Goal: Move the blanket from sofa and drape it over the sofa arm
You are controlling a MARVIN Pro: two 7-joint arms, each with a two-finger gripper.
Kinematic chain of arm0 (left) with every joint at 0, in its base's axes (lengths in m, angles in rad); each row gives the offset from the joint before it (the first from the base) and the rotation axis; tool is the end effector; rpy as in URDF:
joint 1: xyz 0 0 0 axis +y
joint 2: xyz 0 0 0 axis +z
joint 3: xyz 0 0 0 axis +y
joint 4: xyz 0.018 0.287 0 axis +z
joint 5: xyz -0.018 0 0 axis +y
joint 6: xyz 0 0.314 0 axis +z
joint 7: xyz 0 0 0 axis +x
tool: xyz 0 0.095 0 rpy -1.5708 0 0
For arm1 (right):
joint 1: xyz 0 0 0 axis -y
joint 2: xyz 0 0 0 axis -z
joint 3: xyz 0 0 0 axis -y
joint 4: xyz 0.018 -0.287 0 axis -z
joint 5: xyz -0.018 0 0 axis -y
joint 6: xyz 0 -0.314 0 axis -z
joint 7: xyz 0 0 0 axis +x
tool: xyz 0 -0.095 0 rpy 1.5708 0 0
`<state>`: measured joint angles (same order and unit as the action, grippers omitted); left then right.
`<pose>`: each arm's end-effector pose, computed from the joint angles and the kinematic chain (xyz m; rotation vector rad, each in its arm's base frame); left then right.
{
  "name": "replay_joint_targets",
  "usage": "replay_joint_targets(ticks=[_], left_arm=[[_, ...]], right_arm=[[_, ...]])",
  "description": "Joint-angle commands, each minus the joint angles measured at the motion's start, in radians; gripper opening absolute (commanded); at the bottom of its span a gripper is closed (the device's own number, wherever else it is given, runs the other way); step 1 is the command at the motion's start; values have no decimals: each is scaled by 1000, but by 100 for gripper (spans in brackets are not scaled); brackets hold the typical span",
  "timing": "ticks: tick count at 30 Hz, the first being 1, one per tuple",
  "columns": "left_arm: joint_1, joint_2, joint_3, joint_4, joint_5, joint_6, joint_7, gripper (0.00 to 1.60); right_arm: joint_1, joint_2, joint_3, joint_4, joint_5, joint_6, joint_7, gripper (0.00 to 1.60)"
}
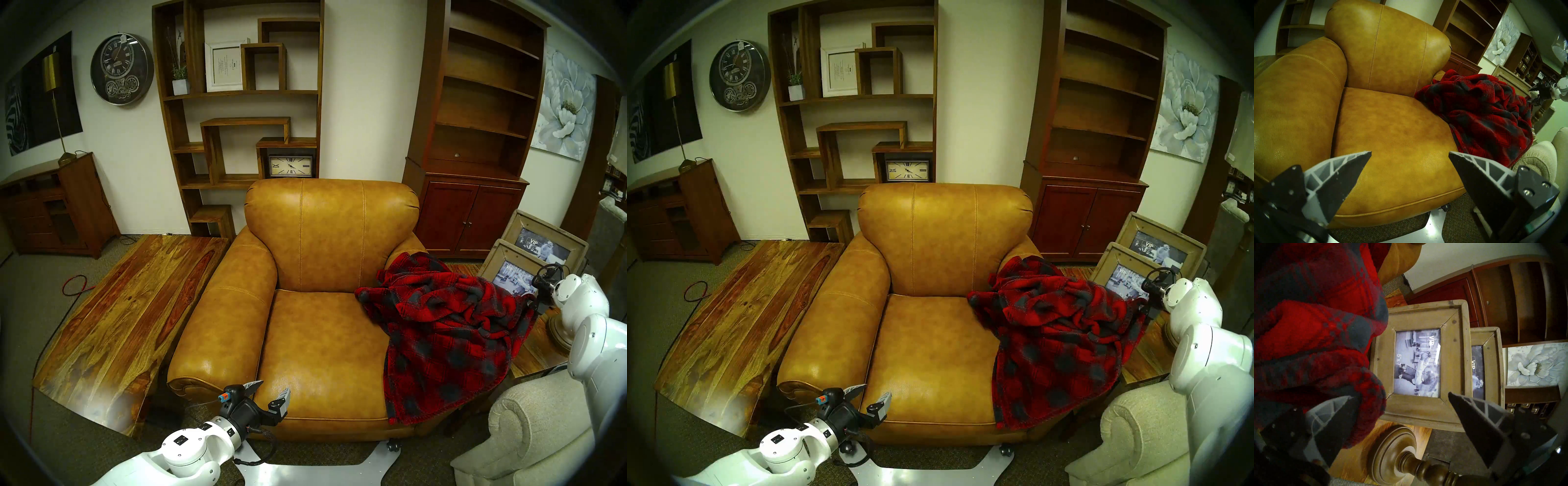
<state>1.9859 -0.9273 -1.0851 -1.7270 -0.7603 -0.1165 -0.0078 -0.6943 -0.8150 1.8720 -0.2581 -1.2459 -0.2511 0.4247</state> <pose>0.2238 -0.0132 -0.4275 2.2772 -0.1417 1.3535 0.4385 -0.4620 -0.2618 2.0664 0.9576 0.7198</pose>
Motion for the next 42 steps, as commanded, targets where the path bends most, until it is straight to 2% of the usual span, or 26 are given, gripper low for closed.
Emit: replay_joint_targets(ticks=[1, 11, 19, 39, 42], left_arm=[[0, 1, -2, -13, 1, -3, 0, 160], [0, 1, -2, -13, 1, -3, -1, 160], [2, 2, -3, -17, 1, -4, 0, 160], [8, 4, -6, -23, 2, -4, 1, 160], [10, 5, -7, -26, 2, -5, 2, 160]], right_arm=[[37, 9, 4, -10, 0, 10, -37, 160], [47, 3, 8, -3, -13, 19, -57, 160], [88, -33, 21, 1, -3, 6, -56, 160], [105, -30, 48, 39, 3, -57, -64, 160], [107, -21, 46, 43, 1, -96, -50, 160]])
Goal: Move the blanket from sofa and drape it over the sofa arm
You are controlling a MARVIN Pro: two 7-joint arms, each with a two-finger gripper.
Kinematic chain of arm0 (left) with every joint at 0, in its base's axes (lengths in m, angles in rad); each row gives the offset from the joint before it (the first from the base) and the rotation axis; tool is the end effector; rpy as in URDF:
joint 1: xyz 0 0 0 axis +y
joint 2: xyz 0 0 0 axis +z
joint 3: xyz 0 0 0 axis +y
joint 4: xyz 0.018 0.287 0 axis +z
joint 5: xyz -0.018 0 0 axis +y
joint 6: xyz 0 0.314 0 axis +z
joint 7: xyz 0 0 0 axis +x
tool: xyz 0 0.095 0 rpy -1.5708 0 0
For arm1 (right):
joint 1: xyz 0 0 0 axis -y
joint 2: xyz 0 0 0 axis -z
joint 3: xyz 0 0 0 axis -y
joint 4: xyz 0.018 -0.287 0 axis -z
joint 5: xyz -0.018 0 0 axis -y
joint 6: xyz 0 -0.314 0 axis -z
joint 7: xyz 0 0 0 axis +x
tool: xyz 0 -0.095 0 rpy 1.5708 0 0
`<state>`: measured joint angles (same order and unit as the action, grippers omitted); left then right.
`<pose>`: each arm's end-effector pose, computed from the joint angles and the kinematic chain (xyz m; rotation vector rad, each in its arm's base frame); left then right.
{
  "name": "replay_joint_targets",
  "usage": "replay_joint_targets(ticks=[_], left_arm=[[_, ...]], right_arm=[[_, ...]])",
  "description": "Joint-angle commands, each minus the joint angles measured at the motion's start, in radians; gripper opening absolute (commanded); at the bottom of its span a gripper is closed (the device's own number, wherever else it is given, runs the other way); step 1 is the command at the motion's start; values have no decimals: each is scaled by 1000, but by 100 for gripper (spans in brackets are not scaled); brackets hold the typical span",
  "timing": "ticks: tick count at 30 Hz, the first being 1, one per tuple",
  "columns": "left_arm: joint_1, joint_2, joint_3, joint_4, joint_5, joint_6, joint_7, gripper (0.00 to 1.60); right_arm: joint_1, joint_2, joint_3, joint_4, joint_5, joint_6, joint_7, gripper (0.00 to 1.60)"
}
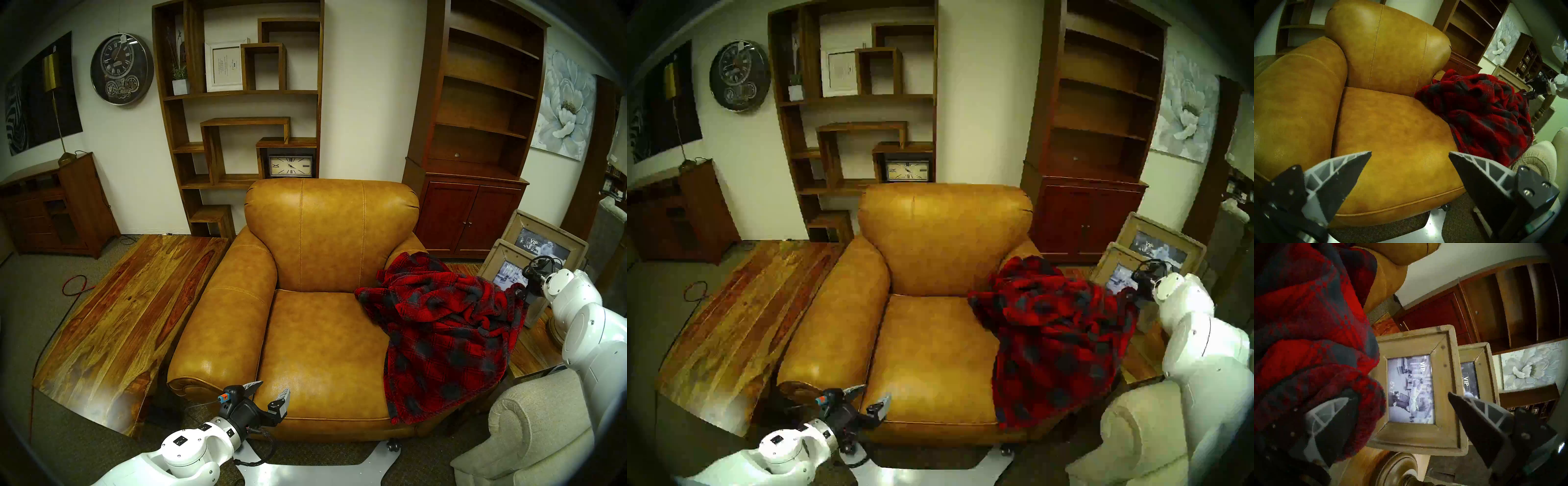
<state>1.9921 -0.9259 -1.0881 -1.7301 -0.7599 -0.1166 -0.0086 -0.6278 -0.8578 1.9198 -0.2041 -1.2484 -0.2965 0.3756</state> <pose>0.2223 -0.0126 -0.4275 2.2784 -0.1413 1.3514 0.4658 -0.4381 -0.2571 2.0456 0.9223 0.8873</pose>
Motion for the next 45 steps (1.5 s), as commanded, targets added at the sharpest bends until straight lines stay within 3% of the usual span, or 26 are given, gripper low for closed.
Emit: replay_joint_targets(ticks=[1, 4, 5, 6, 7, 8, 9, 11, 13, 14, 15, 20, 24, 30, 36, 39, 45], left_arm=[[4, 4, -4, -24, 2, -4, 4, 160], [8, 6, -6, -29, 3, -4, 6, 160], [9, 6, -6, -30, 3, -4, 7, 160], [10, 7, -7, -32, 3, -4, 8, 160], [11, 7, -7, -34, 3, -4, 9, 160], [13, 8, -8, -36, 4, -3, 11, 160], [14, 8, -8, -38, 4, -3, 13, 160], [16, 10, -9, -42, 5, -2, 17, 160], [17, 11, -9, -44, 5, -1, 20, 160], [18, 11, -9, -46, 5, -1, 23, 160], [19, 12, -9, -47, 6, 0, 25, 160], [20, 14, -7, -51, 6, 1, 34, 160], [19, 15, -6, -51, 7, 0, 37, 160], [18, 14, -4, -49, 8, -1, 40, 160], [19, 16, -4, -52, 7, 0, 40, 160], [19, 17, -4, -53, 7, 0, 39, 160], [19, 17, -4, -53, 6, 1, 39, 160]], right_arm=[[39, 22, -1, -9, 3, -60, -1, 160], [31, 22, 7, 4, 12, -100, -7, 160], [29, 23, 10, 8, 14, -113, -8, 69], [24, 28, 8, 10, 13, -147, -2, 11], [23, 30, 10, 13, 15, -161, 0, 0], [20, 34, 12, 16, 16, -187, 1, 0], [21, 34, 14, 18, 21, -192, 8, 18], [13, 41, 12, 20, 21, -241, 22, 22], [9, 43, 12, 21, 26, -256, 39, 52], [5, 46, 9, 23, 24, -281, 41, 116], [2, 49, 11, 27, 26, -303, 41, 160], [6, 53, 5, 28, 13, -378, 40, 160], [49, 36, 23, 28, 51, -439, 143, 160], [46, -23, -23, 33, 26, -535, 264, 160], [25, -11, -54, 28, 24, -636, 389, 160], [11, 9, -56, 7, 31, -663, 405, 160], [-19, 44, -77, -53, 4, -663, 359, 160]])
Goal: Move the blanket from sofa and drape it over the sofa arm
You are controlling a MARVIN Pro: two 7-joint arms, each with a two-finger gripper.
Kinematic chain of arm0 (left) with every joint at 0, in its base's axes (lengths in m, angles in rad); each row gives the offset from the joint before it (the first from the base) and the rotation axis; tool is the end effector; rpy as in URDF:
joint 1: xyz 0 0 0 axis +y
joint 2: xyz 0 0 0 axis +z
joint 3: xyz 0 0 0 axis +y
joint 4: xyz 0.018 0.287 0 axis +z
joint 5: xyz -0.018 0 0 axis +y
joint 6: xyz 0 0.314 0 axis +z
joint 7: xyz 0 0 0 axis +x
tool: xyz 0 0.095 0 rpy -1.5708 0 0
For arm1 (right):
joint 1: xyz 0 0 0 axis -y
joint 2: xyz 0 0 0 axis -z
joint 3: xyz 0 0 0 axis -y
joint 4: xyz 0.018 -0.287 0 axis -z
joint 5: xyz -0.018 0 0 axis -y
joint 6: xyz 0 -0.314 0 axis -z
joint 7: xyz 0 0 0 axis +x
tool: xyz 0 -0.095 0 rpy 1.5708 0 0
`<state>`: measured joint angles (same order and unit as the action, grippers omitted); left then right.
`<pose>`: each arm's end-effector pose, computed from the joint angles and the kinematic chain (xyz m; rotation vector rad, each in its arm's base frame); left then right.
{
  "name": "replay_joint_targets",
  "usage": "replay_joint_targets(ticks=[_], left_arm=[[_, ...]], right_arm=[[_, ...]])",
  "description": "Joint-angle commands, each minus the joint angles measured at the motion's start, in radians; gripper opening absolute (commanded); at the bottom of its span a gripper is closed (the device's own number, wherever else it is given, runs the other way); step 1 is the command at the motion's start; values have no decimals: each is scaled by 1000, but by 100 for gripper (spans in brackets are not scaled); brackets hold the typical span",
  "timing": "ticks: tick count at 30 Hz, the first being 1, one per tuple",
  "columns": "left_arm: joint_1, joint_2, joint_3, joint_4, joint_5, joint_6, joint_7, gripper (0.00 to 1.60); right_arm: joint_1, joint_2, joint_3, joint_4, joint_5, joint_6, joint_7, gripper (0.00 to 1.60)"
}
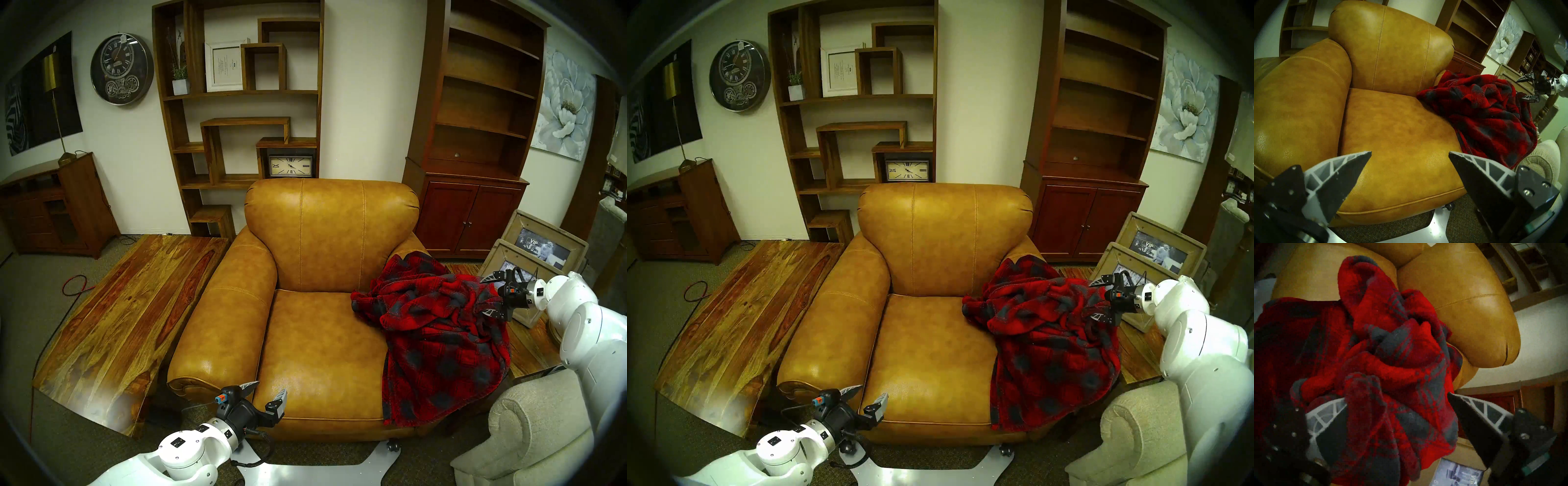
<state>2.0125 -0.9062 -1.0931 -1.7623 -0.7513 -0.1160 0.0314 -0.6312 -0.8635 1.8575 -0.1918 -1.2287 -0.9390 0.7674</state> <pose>0.2190 -0.0093 -0.4222 2.3031 -0.1430 1.3682 0.4569 -0.3715 -0.2783 1.8808 1.8521 1.1243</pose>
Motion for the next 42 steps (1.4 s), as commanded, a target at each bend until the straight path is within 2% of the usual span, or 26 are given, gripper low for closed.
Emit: replay_joint_targets(ticks=[1, 7, 13, 18, 31, 42], left_arm=[[-1, -3, 1, -21, -2, 0, -2, 160], [-2, -3, 1, -19, -2, -1, -3, 160], [-4, -4, 1, -16, -1, -2, -5, 160], [-3, -4, 1, -16, -1, -2, -6, 160], [-4, -5, 1, -14, -1, -2, -8, 160], [-6, -7, 0, -11, 0, -2, -11, 160]], right_arm=[[-8, 60, -14, -63, -15, -21, -24, 160], [43, 110, -14, -40, 2, -21, 82, 160], [46, 155, -61, -42, -17, -21, 209, 160], [61, 152, -74, -23, -1, -21, 211, 160], [39, 128, -145, 69, -12, -21, 206, 160], [115, 88, -138, 60, 12, -21, 154, 160]])
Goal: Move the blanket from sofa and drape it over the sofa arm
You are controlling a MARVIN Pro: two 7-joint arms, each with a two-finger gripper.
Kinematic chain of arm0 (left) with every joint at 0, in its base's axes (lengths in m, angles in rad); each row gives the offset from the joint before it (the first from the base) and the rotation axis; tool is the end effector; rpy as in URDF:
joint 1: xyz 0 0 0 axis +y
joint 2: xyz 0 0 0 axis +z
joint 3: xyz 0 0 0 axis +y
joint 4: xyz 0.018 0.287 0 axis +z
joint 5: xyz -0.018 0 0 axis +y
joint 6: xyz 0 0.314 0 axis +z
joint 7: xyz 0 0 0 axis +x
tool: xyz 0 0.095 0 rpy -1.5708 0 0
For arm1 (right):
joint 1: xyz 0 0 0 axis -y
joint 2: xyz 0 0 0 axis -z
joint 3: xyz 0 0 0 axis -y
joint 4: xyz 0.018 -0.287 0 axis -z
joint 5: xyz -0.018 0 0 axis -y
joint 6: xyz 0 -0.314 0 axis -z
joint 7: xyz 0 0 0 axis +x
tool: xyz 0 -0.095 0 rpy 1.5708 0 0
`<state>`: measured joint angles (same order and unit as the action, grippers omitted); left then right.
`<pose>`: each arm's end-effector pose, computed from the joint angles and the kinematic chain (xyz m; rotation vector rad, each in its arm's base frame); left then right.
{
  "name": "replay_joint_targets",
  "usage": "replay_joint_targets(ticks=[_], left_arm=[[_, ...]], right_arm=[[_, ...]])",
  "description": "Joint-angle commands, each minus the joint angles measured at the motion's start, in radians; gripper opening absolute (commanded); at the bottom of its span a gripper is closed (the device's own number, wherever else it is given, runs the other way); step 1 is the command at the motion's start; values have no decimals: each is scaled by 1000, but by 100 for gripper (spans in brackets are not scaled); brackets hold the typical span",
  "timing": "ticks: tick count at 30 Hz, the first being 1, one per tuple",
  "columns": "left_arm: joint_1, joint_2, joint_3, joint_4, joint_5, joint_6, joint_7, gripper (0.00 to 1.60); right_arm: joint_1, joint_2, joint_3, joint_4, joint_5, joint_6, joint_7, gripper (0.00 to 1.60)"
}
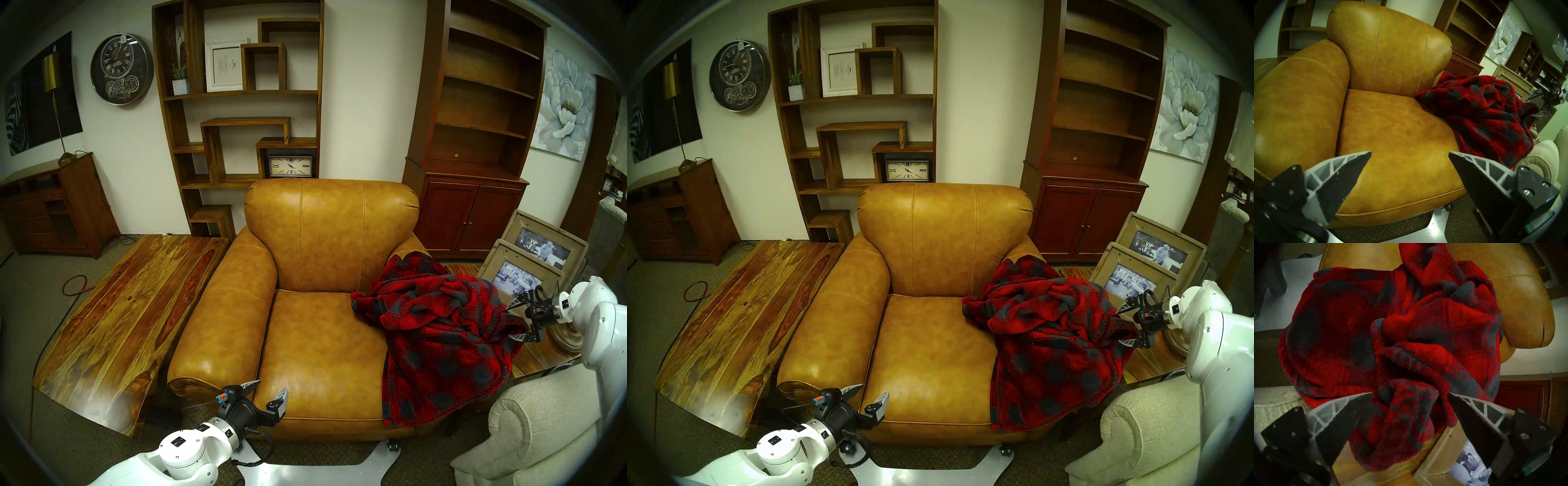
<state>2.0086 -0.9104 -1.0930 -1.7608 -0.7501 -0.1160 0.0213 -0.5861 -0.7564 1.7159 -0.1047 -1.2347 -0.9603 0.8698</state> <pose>0.2202 -0.0111 -0.4215 2.2916 -0.1474 1.3687 0.4083 -0.4166 -0.2767 2.0048 1.9822 0.8491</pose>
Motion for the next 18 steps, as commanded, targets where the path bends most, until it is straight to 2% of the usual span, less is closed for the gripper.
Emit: replay_joint_targets(ticks=[1, 6, 18], left_arm=[[-2, -3, 0, -12, -1, -2, -1, 160], [-2, -4, 0, -12, 0, -2, -2, 160], [-2, -5, -1, -10, 0, -2, -4, 160]], right_arm=[[72, -23, 3, -27, 20, 0, 53, 160], [75, -47, 2, -14, 27, 0, 63, 160], [127, -156, 12, -18, 55, 0, 57, 160]])
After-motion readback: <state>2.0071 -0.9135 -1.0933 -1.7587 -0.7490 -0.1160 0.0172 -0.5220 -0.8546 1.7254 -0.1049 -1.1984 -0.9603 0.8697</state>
